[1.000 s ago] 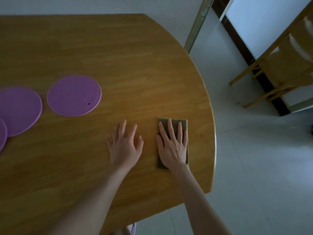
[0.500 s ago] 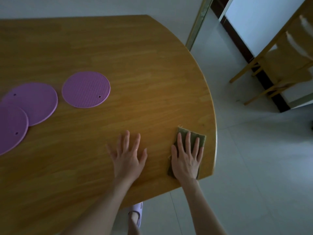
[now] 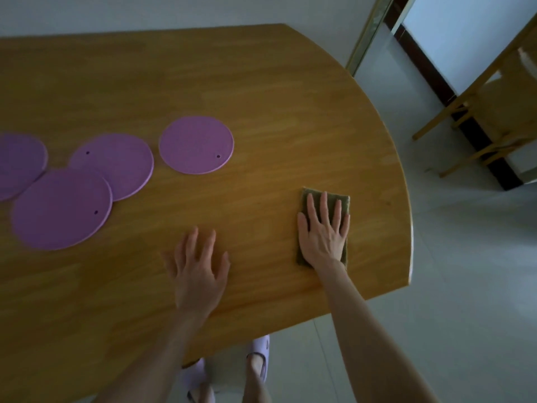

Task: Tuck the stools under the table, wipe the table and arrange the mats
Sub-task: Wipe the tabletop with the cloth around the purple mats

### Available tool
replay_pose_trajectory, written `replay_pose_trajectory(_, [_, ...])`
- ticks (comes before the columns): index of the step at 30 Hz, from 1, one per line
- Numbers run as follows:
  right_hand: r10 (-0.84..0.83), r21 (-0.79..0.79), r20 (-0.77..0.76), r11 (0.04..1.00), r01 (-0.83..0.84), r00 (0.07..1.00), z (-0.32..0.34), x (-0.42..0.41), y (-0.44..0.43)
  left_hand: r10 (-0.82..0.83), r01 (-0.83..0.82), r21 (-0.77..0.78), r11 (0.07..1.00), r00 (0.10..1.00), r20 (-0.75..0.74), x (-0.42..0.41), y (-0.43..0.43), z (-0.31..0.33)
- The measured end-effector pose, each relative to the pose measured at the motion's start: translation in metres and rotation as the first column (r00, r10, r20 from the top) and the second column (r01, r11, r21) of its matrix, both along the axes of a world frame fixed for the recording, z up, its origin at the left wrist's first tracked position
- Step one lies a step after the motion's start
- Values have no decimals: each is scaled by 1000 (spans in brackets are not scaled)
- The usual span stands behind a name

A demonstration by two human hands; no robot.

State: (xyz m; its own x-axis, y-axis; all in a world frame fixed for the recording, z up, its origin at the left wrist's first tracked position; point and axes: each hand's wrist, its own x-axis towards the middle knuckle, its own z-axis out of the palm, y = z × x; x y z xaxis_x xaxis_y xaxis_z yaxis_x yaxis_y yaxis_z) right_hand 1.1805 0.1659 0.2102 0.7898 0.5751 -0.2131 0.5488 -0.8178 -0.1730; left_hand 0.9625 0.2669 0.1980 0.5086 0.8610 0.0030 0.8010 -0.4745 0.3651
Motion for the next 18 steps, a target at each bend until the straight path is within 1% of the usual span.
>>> replay_pose_trajectory(2, [-56,-13,-17,998,56,998,2,-21,6,24,-24,-2,1000,999,-24,-25,13,2])
replay_pose_trajectory(4, [-30,-19,-29,999,30,999,3,-54,20,56,-56,-12,998,998,-40,-49,26,3])
replay_pose_trajectory(6, [66,-1,-32,998,-66,997,4,-82,37,92,-92,-9,996,994,-61,-62,33,5])
replay_pose_trajectory(7, [143,14,-34,990,-143,989,3,-106,61,130,-132,-17,991,989,-73,-79,43,4])
replay_pose_trajectory(9, [247,58,-20,968,-245,969,3,-131,90,158,-162,-37,986,983,-96,-86,48,4])
replay_pose_trajectory(11, [369,95,-1,925,-367,930,3,-155,116,166,-173,-46,984,979,-116,-93,51,2])
replay_pose_trajectory(13, [467,73,9,882,-466,884,-1,-167,126,163,-169,-43,985,979,-126,-95,53,1])
replay_pose_trajectory(15, [481,88,31,872,-482,876,-6,-161,124,169,-177,-58,982,977,-128,-95,54,0])
replay_pose_trajectory(16, [450,96,44,887,-452,892,-7,-151,120,170,-181,-74,981,976,-134,-95,53,1])
replay_pose_trajectory(18, [315,76,63,945,-319,947,-10,-119,116,165,-177,-81,981,976,-139,-97,55,0])
